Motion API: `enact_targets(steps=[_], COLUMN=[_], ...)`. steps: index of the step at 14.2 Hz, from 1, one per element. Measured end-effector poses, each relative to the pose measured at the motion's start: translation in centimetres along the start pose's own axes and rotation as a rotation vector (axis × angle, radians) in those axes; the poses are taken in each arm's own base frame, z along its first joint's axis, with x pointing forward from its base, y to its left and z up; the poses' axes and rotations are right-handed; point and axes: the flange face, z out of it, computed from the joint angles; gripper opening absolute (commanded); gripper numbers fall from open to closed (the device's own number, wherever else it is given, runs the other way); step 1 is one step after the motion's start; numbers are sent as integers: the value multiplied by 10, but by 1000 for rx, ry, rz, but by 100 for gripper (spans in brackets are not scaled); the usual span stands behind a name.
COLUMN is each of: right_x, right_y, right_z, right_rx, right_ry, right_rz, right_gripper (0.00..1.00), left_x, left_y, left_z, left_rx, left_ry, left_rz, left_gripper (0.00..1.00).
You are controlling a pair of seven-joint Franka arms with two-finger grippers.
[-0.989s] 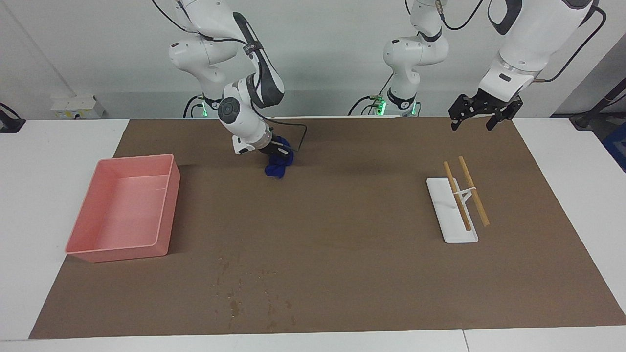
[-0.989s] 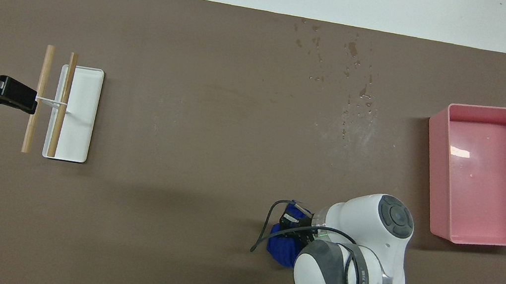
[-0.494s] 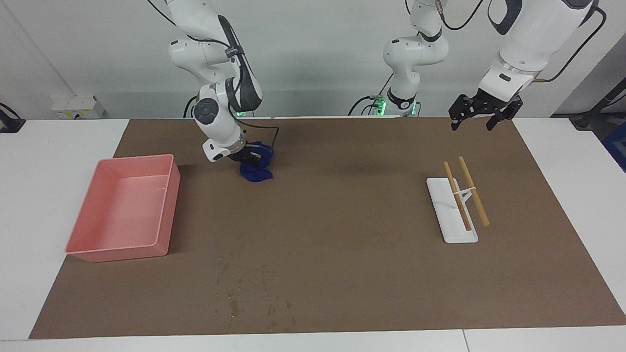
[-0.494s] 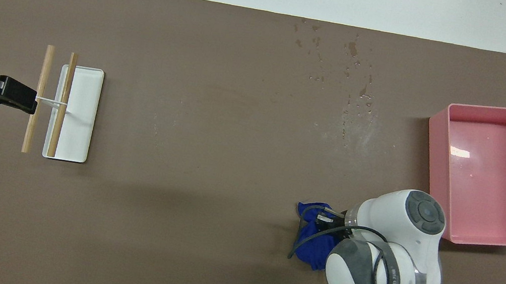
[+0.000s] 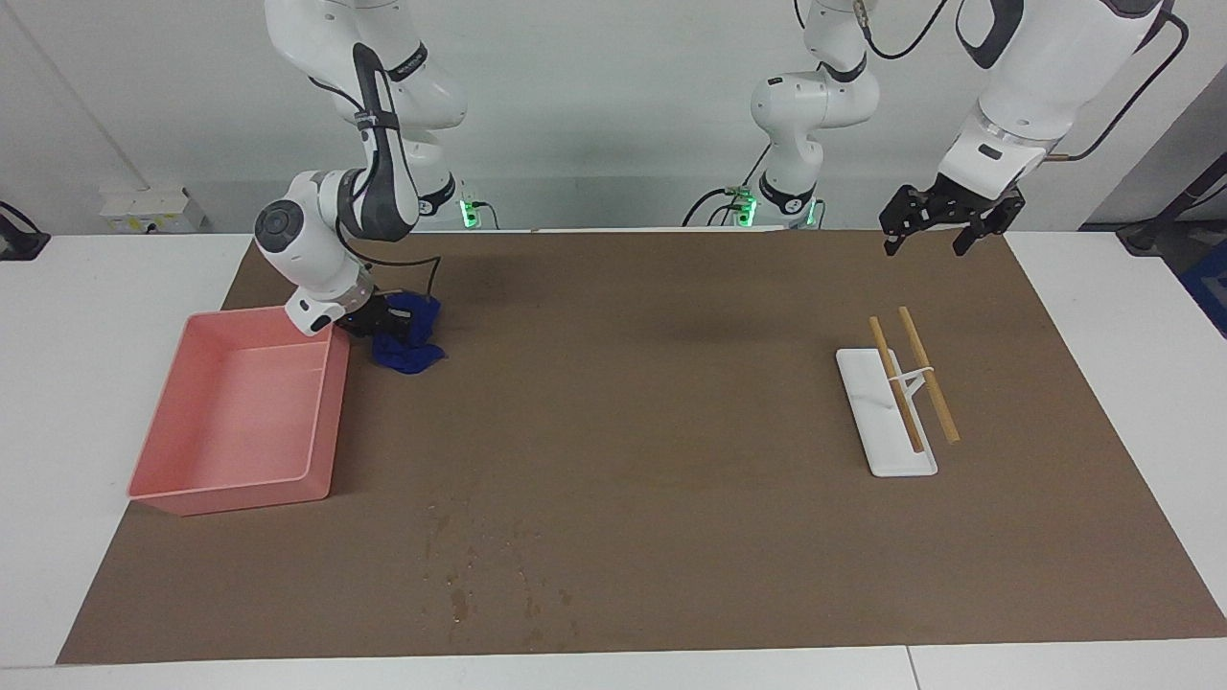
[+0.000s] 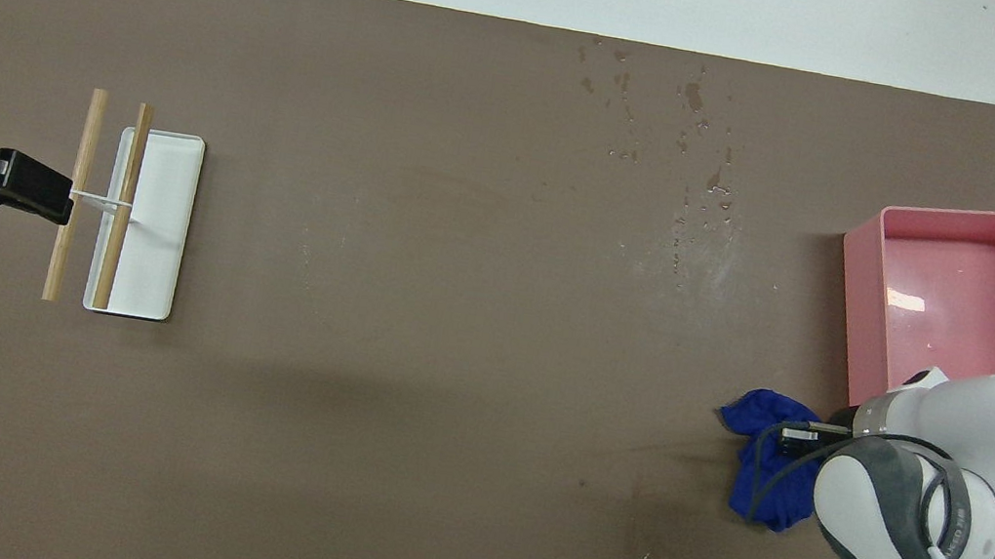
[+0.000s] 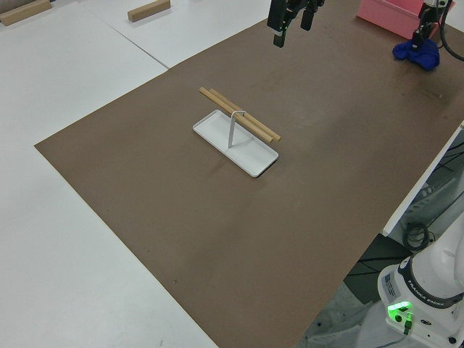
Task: Wipe water with towel using both arms
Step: 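Wipe the cloth across the table with the right gripper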
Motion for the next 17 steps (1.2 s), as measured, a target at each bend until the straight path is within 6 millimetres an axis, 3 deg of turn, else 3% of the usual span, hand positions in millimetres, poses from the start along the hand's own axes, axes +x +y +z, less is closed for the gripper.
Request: enact_targets(steps=[3, 6, 11, 13, 17], right_x=[-5, -13, -42, -54, -57], right_y=[-20, -63, -183, -220, -242], right_z=[4, 13, 27, 31, 32], right_rx=[14, 105, 199, 271, 399], right_ry=[-44, -82, -88, -84, -78], right_rz=[96, 202, 438, 520, 670], right_gripper=[0, 0, 0, 0, 0], left_x=[0, 0, 0, 0, 0], left_y=[0, 0, 0, 0, 0], left_z=[0, 0, 0, 0, 0], left_rx=[0, 0, 0, 0, 0], left_ry=[0, 0, 0, 0, 0], left_rz=[0, 0, 0, 0, 0], left_gripper=[100, 100, 100, 100, 100])
